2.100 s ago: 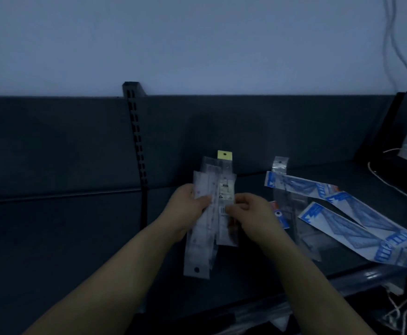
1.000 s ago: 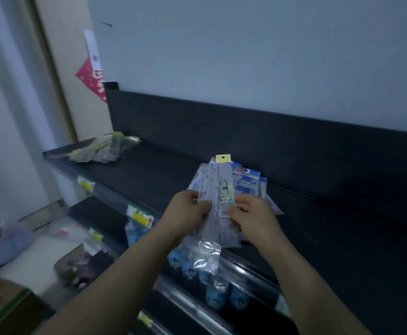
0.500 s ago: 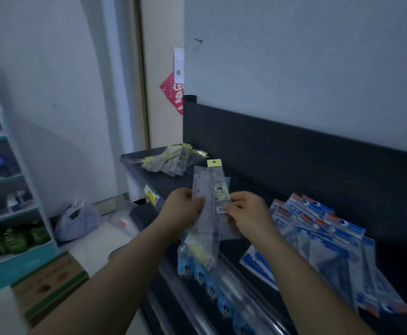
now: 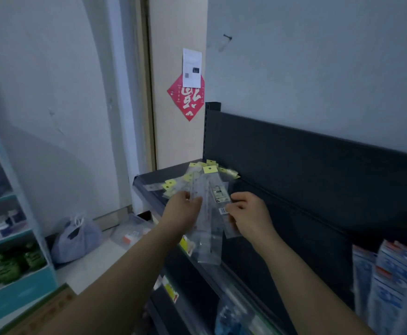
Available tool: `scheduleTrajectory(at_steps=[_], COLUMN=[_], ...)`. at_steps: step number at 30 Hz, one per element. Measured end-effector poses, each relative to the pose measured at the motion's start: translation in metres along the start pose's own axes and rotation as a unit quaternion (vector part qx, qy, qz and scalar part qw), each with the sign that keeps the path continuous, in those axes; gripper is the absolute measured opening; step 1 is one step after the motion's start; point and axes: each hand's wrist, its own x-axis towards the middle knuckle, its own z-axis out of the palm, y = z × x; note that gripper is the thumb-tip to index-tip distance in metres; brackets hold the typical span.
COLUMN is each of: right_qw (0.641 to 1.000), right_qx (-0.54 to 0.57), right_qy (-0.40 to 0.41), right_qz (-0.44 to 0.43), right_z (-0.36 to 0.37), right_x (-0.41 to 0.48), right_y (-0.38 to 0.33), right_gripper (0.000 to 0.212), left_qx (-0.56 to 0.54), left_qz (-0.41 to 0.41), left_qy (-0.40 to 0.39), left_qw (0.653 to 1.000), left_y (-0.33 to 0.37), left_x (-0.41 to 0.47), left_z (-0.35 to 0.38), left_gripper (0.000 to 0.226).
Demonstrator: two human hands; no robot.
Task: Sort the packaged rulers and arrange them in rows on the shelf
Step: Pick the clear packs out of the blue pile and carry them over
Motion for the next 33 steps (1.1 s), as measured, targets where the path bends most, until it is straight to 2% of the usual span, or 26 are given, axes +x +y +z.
scheduleTrajectory(at_steps=[8,11,15,16,18,20,24,28,33], right_qw=[0.998,0.996,0.994,0.993,0.991,0.988,0.972,0.947,0.932], right_qx=[-0.019,-0.035,-0.066,-0.076,-0.099,-0.131,-0.23,-0.317,-0.354], right_qy=[0.063,0.078,0.085,0.088,0.091,0.085,0.051,0.05,0.061], right_qz=[0.012,0.023,0.026,0.026,0.024,0.02,0.013,-0.017,-0.057], right_z=[0.053,0.062,0.068,0.069,0.071,0.072,0.072,0.076,0.077], right_x=[0.06,0.075,0.095,0.1,0.109,0.116,0.126,0.132,0.131], right_y=[-0.005,0.001,0.008,0.01,0.012,0.014,0.019,0.023,0.021], right_gripper=[0.015,0.015,0.012,0.012,0.012,0.016,0.031,0.014,0.019], left_qx=[0.015,0.038,0.085,0.093,0.099,0.11,0.181,0.219,0.327], left_qz=[-0.006,0.007,0.023,0.025,0.021,0.021,0.078,0.083,0.141], left_qy=[-0.116,-0.138,-0.133,-0.132,-0.132,-0.127,-0.096,-0.086,-0.051], left_qw=[0.993,0.99,0.987,0.987,0.986,0.986,0.976,0.968,0.933], left_y=[-0.006,-0.005,-0.009,-0.01,-0.012,-0.014,-0.02,-0.027,-0.032], left_x=[0.083,0.102,0.129,0.135,0.146,0.156,0.173,0.181,0.182], left_z=[-0.025,-0.026,-0.023,-0.021,-0.017,-0.014,-0.008,-0.004,-0.011], left_gripper=[0.023,0.012,0.009,0.015,0.043,0.054,0.039,0.043,0.048])
